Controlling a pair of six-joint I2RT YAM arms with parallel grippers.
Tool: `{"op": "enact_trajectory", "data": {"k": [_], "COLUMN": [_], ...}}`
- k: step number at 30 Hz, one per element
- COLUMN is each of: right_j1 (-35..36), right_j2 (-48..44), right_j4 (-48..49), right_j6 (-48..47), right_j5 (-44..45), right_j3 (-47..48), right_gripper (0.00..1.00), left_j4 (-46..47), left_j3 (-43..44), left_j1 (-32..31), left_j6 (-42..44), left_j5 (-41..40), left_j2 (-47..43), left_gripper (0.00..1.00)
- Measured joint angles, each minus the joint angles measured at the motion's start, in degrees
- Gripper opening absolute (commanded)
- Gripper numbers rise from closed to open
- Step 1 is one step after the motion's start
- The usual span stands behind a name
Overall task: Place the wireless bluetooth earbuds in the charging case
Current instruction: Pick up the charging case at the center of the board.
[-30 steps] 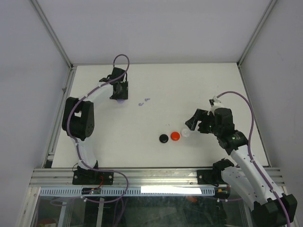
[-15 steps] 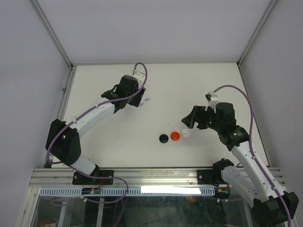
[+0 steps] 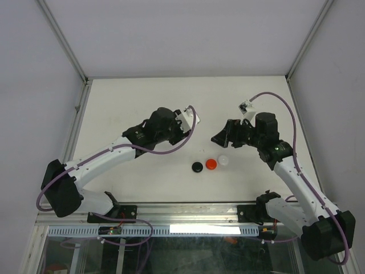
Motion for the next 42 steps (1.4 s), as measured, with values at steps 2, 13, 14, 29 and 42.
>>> {"op": "enact_trajectory", "data": {"k": [2,13,14,29,42], "right_j1": [0.0,3.0,3.8,10.3,11.9], "right_j2": [1.3,7.2,7.8,12.5,14.4], "right_j4": [1.2,9.5,9.9,17.5,18.0], "right_j6": [0.7,6.1,6.3,9.5,9.2], "right_j5": [-1.4,-8.4,-8.6,-9.4,-9.7], "right_j3": [0.9,2.4,2.5,2.5,2.5], "right_gripper": [0.77,0.68,0.67,0.51,0.25], "left_j4": [0.7,1.4,1.4,1.9,2.0], "left_j3": [-0.8,-2.6,-2.6,-2.6,-2.6], "left_j1": [-1.6,-8.0,-8.5,-11.6,-12.1], "left_j6": [3.1,17.3,18.0,21.1,21.3], "left_j5": [1.4,7.5,7.8,8.4,8.4], "left_j2": [-0.9,-2.1,-2.1,-2.1,-1.8], "left_gripper": [0.51,0.48,0.48,0.48,0.52]}}
